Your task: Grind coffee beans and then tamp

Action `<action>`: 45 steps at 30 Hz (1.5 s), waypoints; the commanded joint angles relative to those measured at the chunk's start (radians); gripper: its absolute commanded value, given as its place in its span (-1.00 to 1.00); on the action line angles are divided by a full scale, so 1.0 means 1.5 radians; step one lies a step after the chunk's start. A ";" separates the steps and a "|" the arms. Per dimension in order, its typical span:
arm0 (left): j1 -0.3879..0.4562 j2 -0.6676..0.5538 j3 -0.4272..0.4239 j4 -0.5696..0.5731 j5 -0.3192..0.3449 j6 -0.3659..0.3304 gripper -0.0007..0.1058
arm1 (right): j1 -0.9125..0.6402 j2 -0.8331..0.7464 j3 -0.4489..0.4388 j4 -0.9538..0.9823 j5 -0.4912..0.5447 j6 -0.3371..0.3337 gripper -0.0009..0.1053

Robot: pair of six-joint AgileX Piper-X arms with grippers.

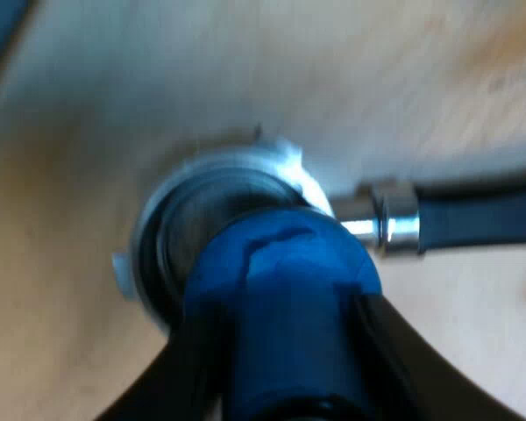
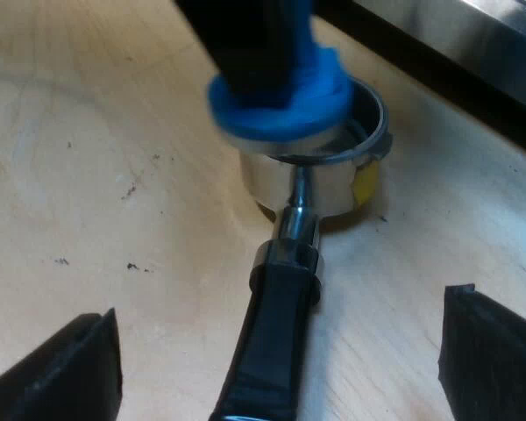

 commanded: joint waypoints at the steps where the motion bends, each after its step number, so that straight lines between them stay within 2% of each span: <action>1: -0.001 -0.002 -0.006 -0.011 -0.001 0.003 -0.98 | 0.001 -0.004 0.001 -0.009 0.001 0.003 0.44; 5: -0.001 -0.002 -0.006 -0.021 -0.028 0.003 -0.98 | 0.001 -0.004 0.001 -0.009 0.001 0.003 0.44; 22: 0.000 0.042 -0.006 -0.030 -0.031 0.003 -0.98 | 0.001 -0.004 0.001 -0.009 0.001 0.003 0.44; 30: 0.000 0.044 -0.006 0.007 -0.039 0.001 -0.98 | 0.001 -0.004 0.001 -0.009 0.001 0.003 0.44; 34: 0.000 0.047 -0.006 -0.005 -0.039 0.001 -0.98 | 0.001 -0.004 0.001 -0.009 0.001 0.003 0.44; 45: 0.000 0.102 -0.006 -0.001 -0.039 0.001 -0.98 | 0.001 -0.004 0.001 -0.009 0.001 0.003 0.44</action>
